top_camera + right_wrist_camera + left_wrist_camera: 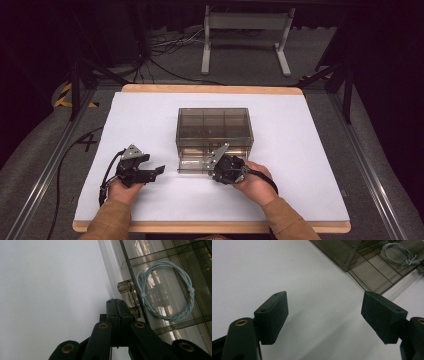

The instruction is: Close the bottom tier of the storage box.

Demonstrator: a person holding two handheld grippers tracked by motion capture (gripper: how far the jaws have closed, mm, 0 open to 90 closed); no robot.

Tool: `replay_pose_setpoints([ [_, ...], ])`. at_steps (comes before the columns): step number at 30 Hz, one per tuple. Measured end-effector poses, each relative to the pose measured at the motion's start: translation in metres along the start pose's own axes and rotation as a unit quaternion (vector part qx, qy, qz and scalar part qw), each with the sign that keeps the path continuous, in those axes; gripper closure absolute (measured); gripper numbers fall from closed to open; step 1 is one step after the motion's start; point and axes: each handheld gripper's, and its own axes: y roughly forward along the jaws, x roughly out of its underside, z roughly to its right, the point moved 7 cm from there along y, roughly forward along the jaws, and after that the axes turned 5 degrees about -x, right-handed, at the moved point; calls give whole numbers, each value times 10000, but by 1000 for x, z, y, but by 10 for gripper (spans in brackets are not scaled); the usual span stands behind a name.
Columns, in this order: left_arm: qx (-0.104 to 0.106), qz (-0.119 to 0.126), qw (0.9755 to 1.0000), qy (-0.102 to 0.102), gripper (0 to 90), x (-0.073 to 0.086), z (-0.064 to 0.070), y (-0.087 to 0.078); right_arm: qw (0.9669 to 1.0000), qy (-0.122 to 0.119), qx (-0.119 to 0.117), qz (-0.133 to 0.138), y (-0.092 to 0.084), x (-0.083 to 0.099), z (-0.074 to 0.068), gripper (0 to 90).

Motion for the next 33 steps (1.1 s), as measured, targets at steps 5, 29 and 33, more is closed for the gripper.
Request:
replay_pose_setpoints([
  [5, 0, -2, 10000, 1, 226, 0, 0, 0, 10000, 27, 58, 62, 0, -1, 4, 900],
  [29, -30, -21, 10000, 34, 226, 0, 0, 0, 9990, 148, 393, 181, 1, -4, 24, 900],
  [33, -30, -20, 10000, 35, 226, 0, 0, 0, 9987, 175, 418, 217, 1, -5, 27, 900],
])
